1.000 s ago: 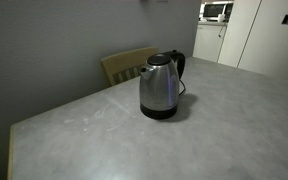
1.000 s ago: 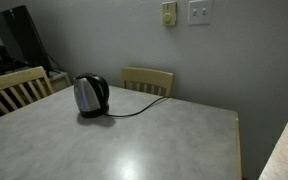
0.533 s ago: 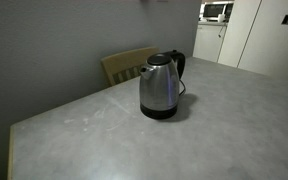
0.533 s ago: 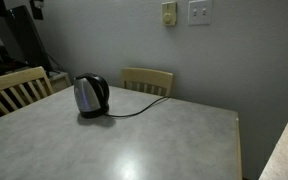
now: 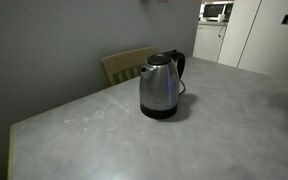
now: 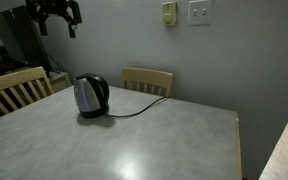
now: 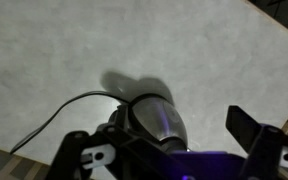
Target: Press the button to open the kettle lid
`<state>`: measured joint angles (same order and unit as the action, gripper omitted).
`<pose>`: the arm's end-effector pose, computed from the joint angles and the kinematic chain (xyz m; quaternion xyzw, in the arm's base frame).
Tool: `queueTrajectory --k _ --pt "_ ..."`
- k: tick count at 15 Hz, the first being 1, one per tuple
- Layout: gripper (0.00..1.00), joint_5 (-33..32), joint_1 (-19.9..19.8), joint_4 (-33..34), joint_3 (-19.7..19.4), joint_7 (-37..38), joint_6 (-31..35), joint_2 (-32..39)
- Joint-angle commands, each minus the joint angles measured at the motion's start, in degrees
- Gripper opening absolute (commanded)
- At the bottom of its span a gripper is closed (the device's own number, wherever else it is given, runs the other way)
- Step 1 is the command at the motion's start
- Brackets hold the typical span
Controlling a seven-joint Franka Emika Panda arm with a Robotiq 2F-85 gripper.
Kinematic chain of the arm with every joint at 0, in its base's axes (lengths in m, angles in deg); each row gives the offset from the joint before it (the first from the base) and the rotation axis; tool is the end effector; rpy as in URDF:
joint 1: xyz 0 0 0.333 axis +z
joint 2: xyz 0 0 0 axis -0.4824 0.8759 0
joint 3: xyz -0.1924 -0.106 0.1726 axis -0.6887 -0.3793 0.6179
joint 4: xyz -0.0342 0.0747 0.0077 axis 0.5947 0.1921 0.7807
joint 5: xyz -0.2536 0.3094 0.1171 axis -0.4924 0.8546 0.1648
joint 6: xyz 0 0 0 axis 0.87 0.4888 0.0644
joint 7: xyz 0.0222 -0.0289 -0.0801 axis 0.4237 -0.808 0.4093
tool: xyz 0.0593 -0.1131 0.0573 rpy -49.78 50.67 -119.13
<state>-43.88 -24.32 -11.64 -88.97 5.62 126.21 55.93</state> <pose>0.5903 -0.0008 0.4746 -0.9665 -0.2474 0.0444 0.0512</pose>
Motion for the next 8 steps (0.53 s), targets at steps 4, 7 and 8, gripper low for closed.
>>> queueTrajectory --k 4,7,8 --pt "1.00 1.97 -3.83 2.29 2.98 -0.83 1.54 2.29" --pt "1.00 1.94 -3.96 1.16 3.30 -1.23 3.81 1.44" --pt "1.00 2.71 -4.07 0.66 3.53 -2.44 7.21 1.34"
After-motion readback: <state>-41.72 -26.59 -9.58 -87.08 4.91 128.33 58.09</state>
